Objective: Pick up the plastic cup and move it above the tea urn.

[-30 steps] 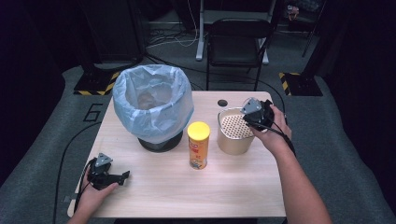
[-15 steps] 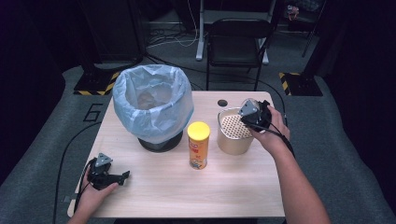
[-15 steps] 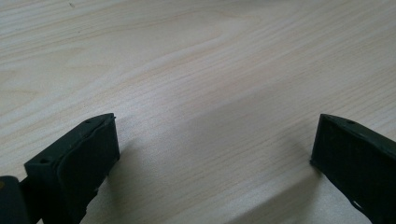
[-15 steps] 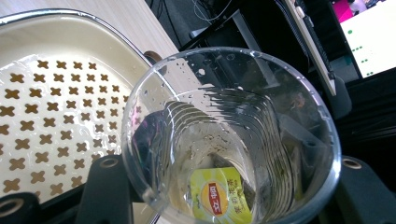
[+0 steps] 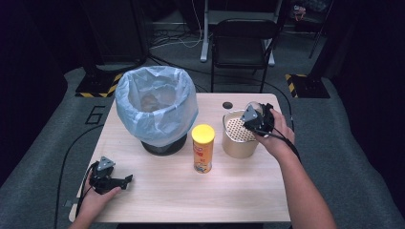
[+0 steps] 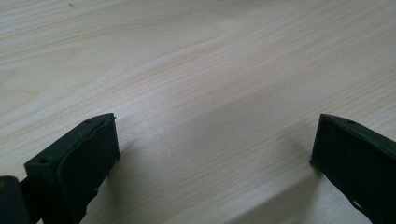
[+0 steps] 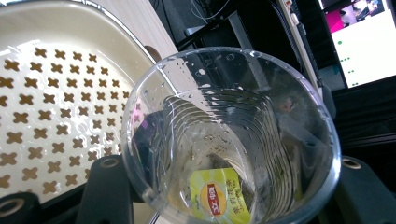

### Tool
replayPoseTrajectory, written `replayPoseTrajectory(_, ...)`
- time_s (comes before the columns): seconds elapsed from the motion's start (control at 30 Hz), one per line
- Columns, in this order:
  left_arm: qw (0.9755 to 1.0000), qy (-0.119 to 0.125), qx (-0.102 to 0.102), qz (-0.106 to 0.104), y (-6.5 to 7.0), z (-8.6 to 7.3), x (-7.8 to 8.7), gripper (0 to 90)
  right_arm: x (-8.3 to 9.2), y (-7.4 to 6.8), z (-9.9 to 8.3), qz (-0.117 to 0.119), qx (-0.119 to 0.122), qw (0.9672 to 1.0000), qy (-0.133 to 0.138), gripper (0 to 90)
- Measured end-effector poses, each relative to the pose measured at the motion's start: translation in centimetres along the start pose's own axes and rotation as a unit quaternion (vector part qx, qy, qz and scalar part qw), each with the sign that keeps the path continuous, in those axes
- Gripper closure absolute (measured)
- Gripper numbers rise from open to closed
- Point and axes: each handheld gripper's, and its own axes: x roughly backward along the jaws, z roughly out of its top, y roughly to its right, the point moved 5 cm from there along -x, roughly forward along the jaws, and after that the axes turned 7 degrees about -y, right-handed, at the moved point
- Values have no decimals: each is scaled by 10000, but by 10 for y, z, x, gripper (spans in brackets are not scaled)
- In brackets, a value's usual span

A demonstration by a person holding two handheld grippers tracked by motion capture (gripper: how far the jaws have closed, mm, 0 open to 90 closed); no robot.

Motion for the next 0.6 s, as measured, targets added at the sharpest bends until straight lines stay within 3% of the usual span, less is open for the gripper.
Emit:
replayPoseTrajectory(0.03, 9999, 50, 86, -15, 1, 0, -1, 7, 0, -2, 0, -3, -64, 10000, -9, 416)
replayPoseTrajectory(0.27, 10000, -43, 18, -26, 1, -1, 1, 7, -1, -4, 4, -260, 532, 9982, -126, 417)
replayPoseTrajectory(0.3, 10000, -40, 36, -33, 1, -1, 0, 7, -1, -5, 5, -286, 524, 9981, -164, 418)
replayPoseTrajectory(0.43, 10000, -32, 30, -24, 1, -1, 0, 7, -3, -6, 8, -454, 831, 9952, -236, 419)
replayPoseTrajectory(0.47, 9999, 81, 94, -6, 1, 1, -1, 7, -4, -7, 8, -474, 858, 9949, -250, 419)
replayPoseTrajectory(0.57, 9999, 70, 76, -1, 1, 1, -1, 7, -6, -8, 10, -618, 1152, 9909, -325, 419)
replayPoseTrajectory(0.6, 10000, 62, 78, -8, 1, 1, -1, 7, -6, -10, 10, -665, 1145, 9906, -343, 419)
